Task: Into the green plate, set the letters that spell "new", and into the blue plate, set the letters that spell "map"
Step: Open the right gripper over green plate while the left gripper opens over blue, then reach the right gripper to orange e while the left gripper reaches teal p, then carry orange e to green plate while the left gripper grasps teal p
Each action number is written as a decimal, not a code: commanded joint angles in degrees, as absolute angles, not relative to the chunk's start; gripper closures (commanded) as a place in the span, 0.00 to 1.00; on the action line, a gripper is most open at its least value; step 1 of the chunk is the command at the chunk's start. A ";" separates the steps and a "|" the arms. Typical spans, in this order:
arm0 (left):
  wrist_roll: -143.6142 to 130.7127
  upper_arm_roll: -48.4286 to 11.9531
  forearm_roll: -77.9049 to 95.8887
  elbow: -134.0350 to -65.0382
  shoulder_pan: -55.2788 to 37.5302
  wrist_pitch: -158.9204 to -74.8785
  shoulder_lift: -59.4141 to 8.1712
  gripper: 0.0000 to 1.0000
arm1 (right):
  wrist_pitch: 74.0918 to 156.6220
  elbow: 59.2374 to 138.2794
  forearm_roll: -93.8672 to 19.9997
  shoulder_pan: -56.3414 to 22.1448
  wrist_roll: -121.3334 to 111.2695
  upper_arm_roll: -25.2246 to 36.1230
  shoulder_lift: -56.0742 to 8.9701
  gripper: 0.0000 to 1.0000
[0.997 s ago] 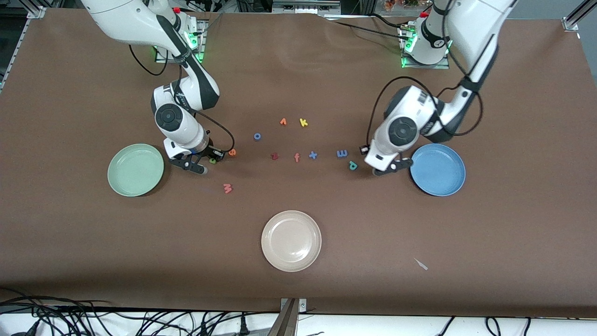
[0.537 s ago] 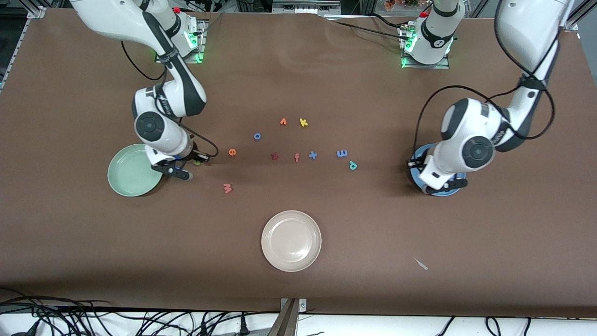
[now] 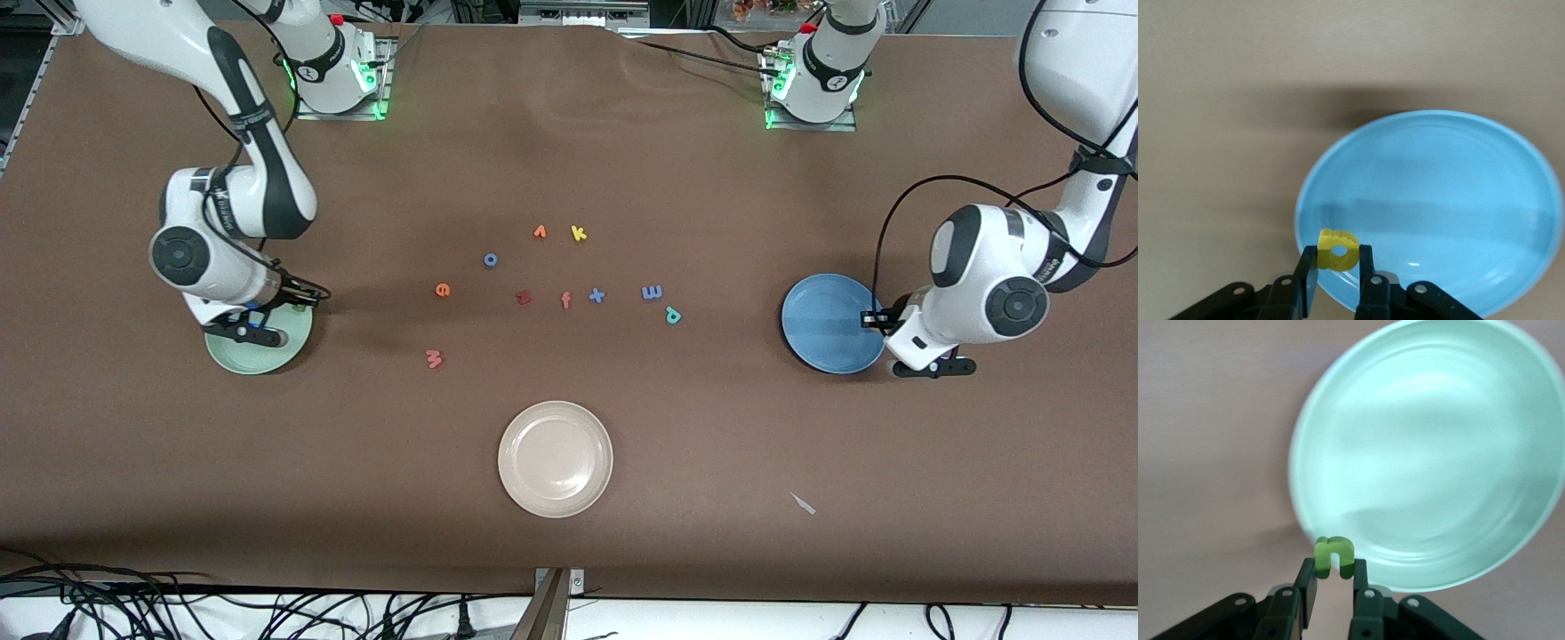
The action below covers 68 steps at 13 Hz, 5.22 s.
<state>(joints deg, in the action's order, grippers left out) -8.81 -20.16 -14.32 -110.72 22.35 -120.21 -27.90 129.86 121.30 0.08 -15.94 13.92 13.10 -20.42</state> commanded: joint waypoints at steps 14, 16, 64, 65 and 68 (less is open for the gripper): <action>-8.17 -21.62 -15.03 -109.69 23.12 -122.35 -30.42 0.00 | 126.39 117.42 -2.11 -14.85 20.19 7.49 -21.36 0.00; -12.45 -24.59 -13.98 -108.82 23.03 -121.56 -28.92 0.00 | 126.91 117.68 -2.11 -14.85 24.15 3.89 -20.92 0.00; -58.80 -28.30 -17.93 -104.86 -2.99 -134.56 -41.84 0.88 | 115.40 109.69 -0.97 -17.40 17.44 12.81 -24.52 0.92; -58.71 -28.30 -18.02 -104.77 -2.90 -133.86 -41.57 0.89 | 115.49 109.69 -0.97 -17.40 15.31 14.22 -24.70 0.92; -58.71 -28.30 -18.02 -104.68 -2.90 -133.33 -41.48 1.00 | 116.36 109.69 0.61 -16.88 11.53 16.08 -25.66 0.91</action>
